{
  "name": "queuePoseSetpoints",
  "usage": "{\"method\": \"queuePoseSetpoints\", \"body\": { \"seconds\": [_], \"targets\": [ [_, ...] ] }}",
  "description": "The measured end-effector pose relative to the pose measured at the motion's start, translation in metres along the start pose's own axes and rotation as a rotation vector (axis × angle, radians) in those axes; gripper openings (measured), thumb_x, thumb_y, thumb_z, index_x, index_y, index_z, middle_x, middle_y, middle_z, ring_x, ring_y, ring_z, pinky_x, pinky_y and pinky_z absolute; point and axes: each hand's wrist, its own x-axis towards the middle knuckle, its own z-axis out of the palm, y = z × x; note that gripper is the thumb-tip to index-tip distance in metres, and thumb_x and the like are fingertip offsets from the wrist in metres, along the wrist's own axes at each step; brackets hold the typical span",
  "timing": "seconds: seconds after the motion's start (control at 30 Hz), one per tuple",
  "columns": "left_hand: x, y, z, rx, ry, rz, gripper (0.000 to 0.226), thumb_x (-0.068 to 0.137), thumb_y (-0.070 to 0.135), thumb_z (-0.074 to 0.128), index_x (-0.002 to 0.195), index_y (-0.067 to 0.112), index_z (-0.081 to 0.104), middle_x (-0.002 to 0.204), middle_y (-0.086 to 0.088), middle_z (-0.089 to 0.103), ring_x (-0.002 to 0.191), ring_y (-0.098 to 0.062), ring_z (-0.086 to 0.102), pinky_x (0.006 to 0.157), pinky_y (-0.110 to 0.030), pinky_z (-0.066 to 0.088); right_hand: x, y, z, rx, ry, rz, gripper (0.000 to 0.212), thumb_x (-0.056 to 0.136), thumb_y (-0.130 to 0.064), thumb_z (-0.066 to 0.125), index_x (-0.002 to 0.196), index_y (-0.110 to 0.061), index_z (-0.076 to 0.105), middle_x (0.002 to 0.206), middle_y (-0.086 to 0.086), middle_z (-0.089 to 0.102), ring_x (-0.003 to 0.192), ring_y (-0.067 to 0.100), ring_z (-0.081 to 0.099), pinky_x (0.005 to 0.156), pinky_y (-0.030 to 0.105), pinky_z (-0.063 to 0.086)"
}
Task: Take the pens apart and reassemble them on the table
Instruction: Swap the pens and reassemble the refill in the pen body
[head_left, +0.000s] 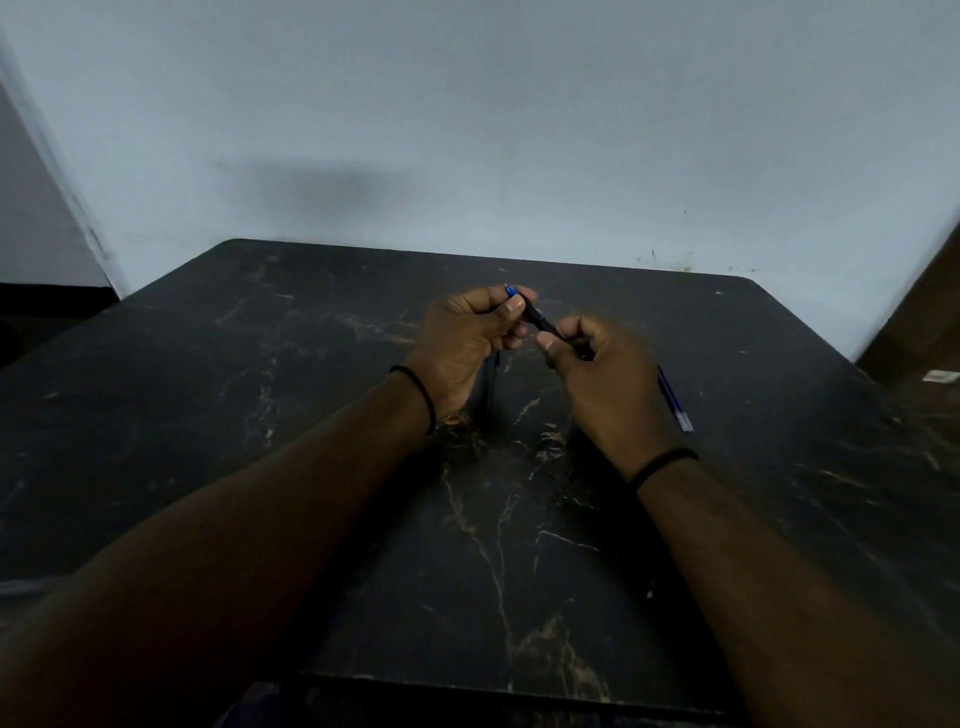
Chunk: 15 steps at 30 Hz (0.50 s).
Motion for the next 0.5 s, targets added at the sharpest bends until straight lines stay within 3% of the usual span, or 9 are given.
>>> {"method": "queuePoseSetpoints", "body": {
  "seconds": [0.13,0.27,0.37,0.43,0.5],
  "targets": [
    [0.001,0.003,0.001,0.008,0.001,0.026,0.02,0.096,0.0,0.052,0.091,0.009,0.069,0.07,0.005,0.07,0.063,-0.006,0.061,0.062,-0.019,0.051,-0.002,-0.002,-0.002,0.017,-0.054,0.04,0.023,0.097,-0.03,0.061,0.084,-0.015,0.073,0.074,0.003,0.07,0.064,0.013,0.057,0.063,0.029,0.045],
    [0.003,0.006,-0.001,0.071,-0.024,0.044,0.019,0.096,0.002,0.052,0.093,0.011,0.069,0.069,0.006,0.07,0.063,-0.005,0.06,0.064,-0.019,0.051,-0.003,-0.004,0.004,0.157,-0.081,0.083,0.026,0.1,-0.027,0.057,0.084,-0.011,0.071,0.078,0.018,0.071,0.058,0.017,0.052,0.061,0.036,0.046],
    [0.005,0.014,-0.008,0.168,0.018,0.058,0.017,0.098,0.013,0.053,0.094,0.013,0.07,0.074,0.005,0.07,0.064,-0.004,0.058,0.064,-0.019,0.048,-0.003,-0.005,0.006,0.158,-0.064,0.092,0.028,0.103,-0.028,0.052,0.088,-0.011,0.07,0.075,0.007,0.072,0.051,0.013,0.055,0.053,0.027,0.043],
    [0.01,0.019,-0.023,0.408,0.185,0.1,0.026,0.1,0.028,0.051,0.089,0.014,0.07,0.073,0.004,0.064,0.06,-0.001,0.054,0.058,-0.016,0.044,-0.002,-0.005,0.005,0.138,-0.053,0.115,0.029,0.103,-0.03,0.05,0.088,-0.014,0.069,0.076,0.003,0.073,0.051,0.012,0.056,0.053,0.027,0.043],
    [0.015,0.018,-0.044,0.799,0.39,0.144,0.041,0.1,0.039,0.049,0.072,0.013,0.064,0.061,0.002,0.055,0.054,-0.008,0.051,0.054,-0.022,0.039,0.0,-0.003,0.003,0.126,-0.04,0.126,0.029,0.103,-0.032,0.049,0.087,-0.018,0.068,0.077,0.0,0.073,0.054,0.013,0.058,0.056,0.03,0.046]
  ]
}}
